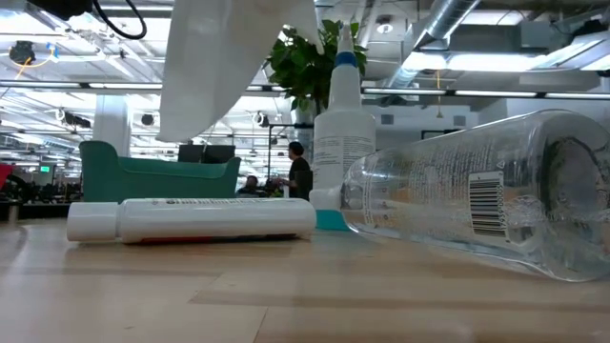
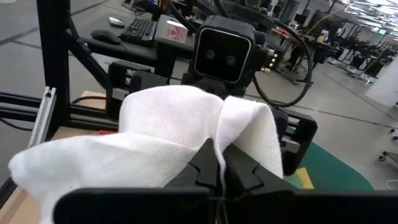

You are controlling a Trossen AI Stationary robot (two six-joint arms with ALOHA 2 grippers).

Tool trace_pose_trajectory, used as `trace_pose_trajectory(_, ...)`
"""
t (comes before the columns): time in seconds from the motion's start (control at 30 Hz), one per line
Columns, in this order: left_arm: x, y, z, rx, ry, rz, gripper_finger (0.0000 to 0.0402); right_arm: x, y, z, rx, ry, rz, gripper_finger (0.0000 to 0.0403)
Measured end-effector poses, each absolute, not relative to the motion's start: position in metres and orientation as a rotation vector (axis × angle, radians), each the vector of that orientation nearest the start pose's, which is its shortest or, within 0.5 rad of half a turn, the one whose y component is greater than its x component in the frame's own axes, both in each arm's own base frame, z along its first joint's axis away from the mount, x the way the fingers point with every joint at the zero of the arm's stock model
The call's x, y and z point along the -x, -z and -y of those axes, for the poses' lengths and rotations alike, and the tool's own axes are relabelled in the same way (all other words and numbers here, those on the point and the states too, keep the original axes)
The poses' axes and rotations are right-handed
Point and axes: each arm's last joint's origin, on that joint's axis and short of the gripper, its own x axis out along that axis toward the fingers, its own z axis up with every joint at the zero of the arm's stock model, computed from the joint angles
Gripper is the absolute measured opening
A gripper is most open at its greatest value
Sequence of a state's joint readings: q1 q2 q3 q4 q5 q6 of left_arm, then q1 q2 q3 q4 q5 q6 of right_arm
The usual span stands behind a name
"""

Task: Pick & Place Kitchen Items
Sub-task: Put the white towel into the green bin

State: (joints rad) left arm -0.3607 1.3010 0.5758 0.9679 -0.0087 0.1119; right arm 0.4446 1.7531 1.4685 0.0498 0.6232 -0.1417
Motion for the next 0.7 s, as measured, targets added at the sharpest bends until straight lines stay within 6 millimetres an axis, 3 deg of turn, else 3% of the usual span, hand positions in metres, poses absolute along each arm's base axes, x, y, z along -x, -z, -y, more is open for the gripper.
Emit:
trace_pose_trajectory(0.2, -0.2478, -0.2717, 0.0938, -0.059, 0.339, 0.329, 0.0271, -0.3771, -0.3233, -0.1609, 0.277, 0.146, -0.252, 0.0000)
trace_pose_trajectory(0.7, -0.2475, -0.2709, 0.0950, -0.067, 0.354, 0.326, 0.0269, -0.3794, -0.3289, -0.1572, 0.251, 0.136, -0.210, 0.0000)
